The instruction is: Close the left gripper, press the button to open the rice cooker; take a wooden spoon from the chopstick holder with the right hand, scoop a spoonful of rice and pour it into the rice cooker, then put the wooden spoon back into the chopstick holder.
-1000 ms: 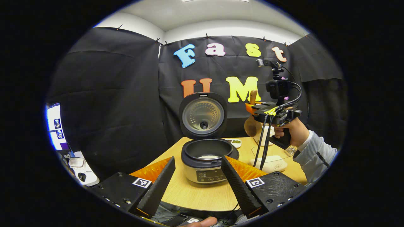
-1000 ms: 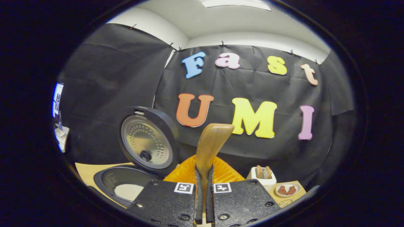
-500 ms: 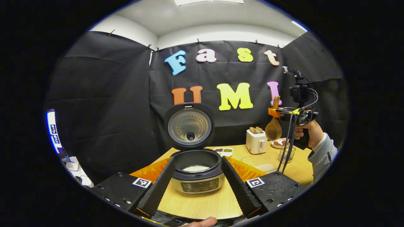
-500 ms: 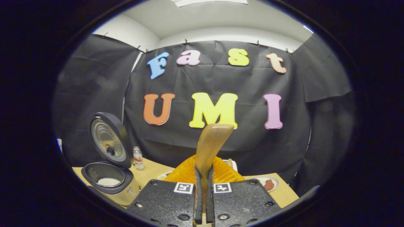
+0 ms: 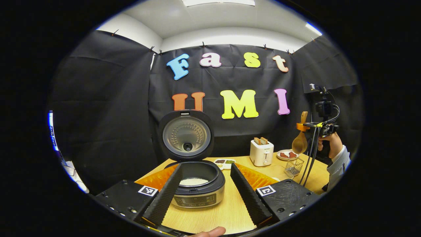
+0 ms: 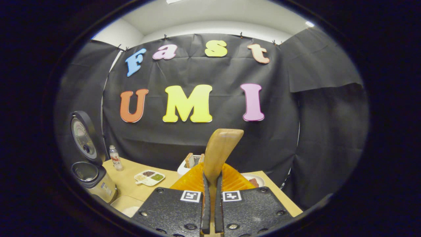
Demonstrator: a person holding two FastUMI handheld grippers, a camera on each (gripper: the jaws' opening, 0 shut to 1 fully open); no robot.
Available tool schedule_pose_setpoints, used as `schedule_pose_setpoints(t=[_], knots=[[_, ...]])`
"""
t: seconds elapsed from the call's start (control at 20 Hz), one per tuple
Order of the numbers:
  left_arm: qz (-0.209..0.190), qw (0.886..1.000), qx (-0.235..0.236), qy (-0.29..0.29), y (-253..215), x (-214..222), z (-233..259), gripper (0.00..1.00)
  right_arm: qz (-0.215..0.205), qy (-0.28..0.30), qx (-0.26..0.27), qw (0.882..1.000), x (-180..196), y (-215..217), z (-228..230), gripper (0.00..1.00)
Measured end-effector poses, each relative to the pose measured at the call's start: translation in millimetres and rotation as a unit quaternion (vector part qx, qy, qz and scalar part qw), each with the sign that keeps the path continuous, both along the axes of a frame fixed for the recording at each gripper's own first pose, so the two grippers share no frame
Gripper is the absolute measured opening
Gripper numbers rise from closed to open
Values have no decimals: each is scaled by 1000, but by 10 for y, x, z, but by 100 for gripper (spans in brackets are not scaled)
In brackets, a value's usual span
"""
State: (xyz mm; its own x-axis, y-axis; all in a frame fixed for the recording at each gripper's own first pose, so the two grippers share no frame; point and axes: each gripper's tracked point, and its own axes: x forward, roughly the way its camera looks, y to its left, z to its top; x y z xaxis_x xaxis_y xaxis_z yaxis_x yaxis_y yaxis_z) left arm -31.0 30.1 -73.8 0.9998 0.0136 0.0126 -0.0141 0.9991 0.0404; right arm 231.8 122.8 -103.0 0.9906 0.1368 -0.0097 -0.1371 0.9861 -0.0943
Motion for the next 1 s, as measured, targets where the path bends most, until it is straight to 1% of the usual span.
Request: schedule_pose_setpoints(t=[0.2, 0.5, 0.65, 0.8, 0.85, 0.9, 0.95, 1.0], knots=[[15, 1000, 10, 10, 76, 70, -65, 94, -6, 16, 7, 1000, 125, -96, -240, 12], [21, 999, -3, 26, 130, 135, -181, 94, -35, 21, 4, 999, 307, -327, -444, 13], [31, 999, -1, 27, 171, 160, -198, 94, -34, 33, 12, 999, 398, -374, -588, 13], [34, 999, -6, 30, 184, 219, -207, 94, -19, 51, 29, 998, 472, -360, -732, 14], [36, 999, -7, 30, 181, 237, -197, 94, -21, 48, 33, 998, 490, -379, -733, 16], [39, 999, -6, 30, 210, 251, -189, 94, -36, 43, 29, 998, 496, -465, -723, 23], [43, 999, -6, 32, 244, 277, -190, 94, -51, 35, 26, 998, 487, -551, -709, 38], [44, 998, -12, 35, 251, 304, -189, 94, -54, 31, 27, 998, 488, -589, -694, 53]])
